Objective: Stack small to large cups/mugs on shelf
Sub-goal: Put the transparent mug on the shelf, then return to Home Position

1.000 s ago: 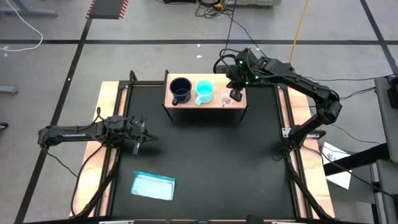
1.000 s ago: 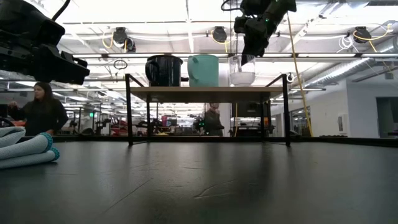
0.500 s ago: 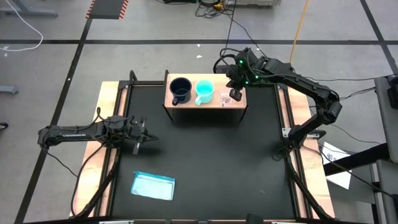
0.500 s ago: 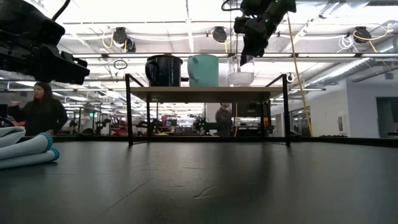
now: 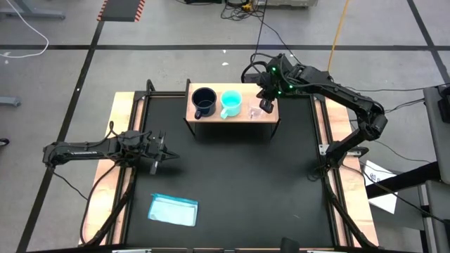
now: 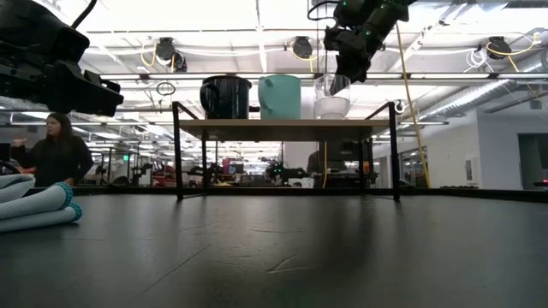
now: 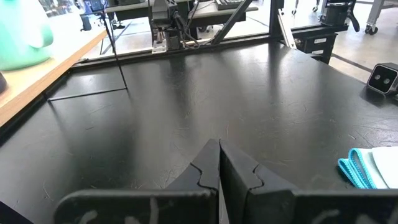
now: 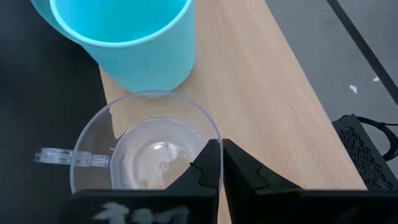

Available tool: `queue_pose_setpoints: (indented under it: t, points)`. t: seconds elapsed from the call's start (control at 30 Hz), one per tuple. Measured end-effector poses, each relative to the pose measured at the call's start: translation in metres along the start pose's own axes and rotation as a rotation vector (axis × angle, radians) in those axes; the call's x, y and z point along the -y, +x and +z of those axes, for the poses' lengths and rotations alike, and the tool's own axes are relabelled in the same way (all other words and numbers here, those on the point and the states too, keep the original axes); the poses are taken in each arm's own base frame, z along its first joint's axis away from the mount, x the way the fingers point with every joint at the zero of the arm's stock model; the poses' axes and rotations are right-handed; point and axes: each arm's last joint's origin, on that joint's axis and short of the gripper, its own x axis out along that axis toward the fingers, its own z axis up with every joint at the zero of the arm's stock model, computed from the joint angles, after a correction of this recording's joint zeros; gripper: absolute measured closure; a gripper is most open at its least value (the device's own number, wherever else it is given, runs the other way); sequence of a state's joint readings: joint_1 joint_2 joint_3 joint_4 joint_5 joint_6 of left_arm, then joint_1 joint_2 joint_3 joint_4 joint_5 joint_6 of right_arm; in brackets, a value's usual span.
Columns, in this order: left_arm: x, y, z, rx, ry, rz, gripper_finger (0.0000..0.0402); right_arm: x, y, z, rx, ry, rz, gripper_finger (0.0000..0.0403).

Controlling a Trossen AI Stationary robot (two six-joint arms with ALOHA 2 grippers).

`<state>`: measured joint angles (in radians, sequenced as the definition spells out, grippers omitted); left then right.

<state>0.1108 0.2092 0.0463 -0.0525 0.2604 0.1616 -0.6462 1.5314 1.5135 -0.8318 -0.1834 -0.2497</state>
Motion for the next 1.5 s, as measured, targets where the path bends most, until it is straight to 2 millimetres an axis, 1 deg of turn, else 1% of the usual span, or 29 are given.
queue_pose_setpoints:
  t: [0.4, 0.57, 1.0, 1.13, 1.5]
  points:
    - [0.0000, 0.0000, 0.0000, 0.000, -0.002, 0.000, 0.0394, -0.0011, 0.0013, 0.0023, 0.020, -0.033, -0.002, 0.0403]
    - [0.0000, 0.0000, 0.0000, 0.000, -0.002, 0.000, 0.0394, -0.0001, 0.0018, 0.0035, 0.027, -0.060, -0.029, 0.0403]
    - [0.0000, 0.0000, 0.0000, 0.000, -0.001, 0.000, 0.0394, 0.0002, 0.0017, 0.0040, 0.031, -0.039, -0.037, 0.0402]
    - [0.0000, 0.0000, -0.0001, -0.001, -0.002, 0.000, 0.0394, 0.0001, 0.0019, 0.0039, 0.030, -0.037, -0.035, 0.0390]
    - [0.0001, 0.0000, -0.0003, -0.003, -0.002, -0.001, 0.0394, 0.0001, 0.0026, 0.0036, 0.028, -0.037, -0.030, 0.0338]
